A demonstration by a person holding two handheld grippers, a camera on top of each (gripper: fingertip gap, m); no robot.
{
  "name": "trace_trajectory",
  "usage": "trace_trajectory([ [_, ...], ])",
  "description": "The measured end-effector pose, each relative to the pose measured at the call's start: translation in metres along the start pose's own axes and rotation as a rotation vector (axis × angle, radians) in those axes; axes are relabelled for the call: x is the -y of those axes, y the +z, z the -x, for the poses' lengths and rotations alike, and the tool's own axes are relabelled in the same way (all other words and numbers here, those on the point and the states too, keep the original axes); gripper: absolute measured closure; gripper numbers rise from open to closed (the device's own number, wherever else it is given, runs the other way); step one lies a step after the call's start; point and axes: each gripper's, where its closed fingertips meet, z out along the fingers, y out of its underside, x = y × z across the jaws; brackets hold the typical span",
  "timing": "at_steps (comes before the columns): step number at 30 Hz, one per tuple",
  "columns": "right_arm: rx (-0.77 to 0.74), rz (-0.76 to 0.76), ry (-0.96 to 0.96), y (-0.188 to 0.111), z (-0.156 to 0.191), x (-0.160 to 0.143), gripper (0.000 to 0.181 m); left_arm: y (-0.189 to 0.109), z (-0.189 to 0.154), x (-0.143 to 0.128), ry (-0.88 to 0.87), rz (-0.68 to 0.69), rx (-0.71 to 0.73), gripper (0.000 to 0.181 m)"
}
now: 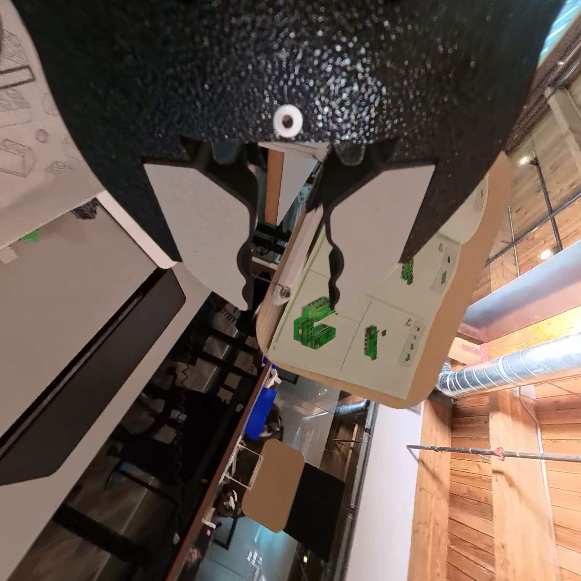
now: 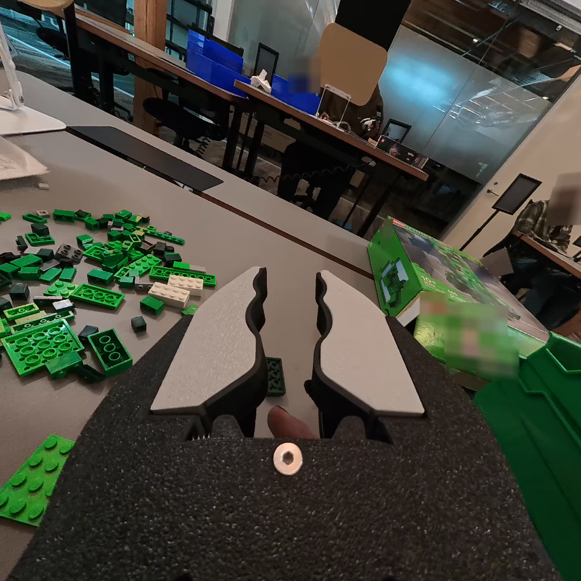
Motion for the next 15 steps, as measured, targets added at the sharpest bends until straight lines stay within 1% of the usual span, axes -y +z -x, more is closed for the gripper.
trace_trajectory([
  [2, -0.001, 0.000, 0.000, 0.000, -0.001, 0.000, 0.153, 0.007, -0.007, -0.002, 0.032, 0.033, -0.048, 0.134],
  [4, -0.003, -0.005, 0.007, -0.001, -0.003, 0.001, 0.153, 0.004, -0.015, -0.003, 0.050, 0.021, -0.087, 0.136],
  [6, -0.001, -0.010, 0.019, -0.001, -0.003, 0.002, 0.153, 0.001, -0.013, -0.002, 0.094, -0.005, -0.082, 0.140],
  [8, 0.002, -0.014, 0.026, -0.001, -0.003, 0.002, 0.152, 0.004, -0.006, 0.002, 0.139, -0.021, -0.063, 0.142],
  [10, 0.007, -0.013, 0.025, -0.001, -0.002, 0.002, 0.152, 0.016, 0.006, 0.008, 0.186, -0.013, -0.029, 0.140],
  [12, 0.011, -0.008, 0.019, 0.000, 0.000, 0.001, 0.152, 0.032, 0.015, 0.011, 0.233, 0.018, 0.001, 0.135],
  [15, 0.010, -0.006, 0.013, -0.001, -0.001, 0.001, 0.152, 0.061, 0.015, 0.006, 0.253, 0.069, -0.013, 0.128],
])
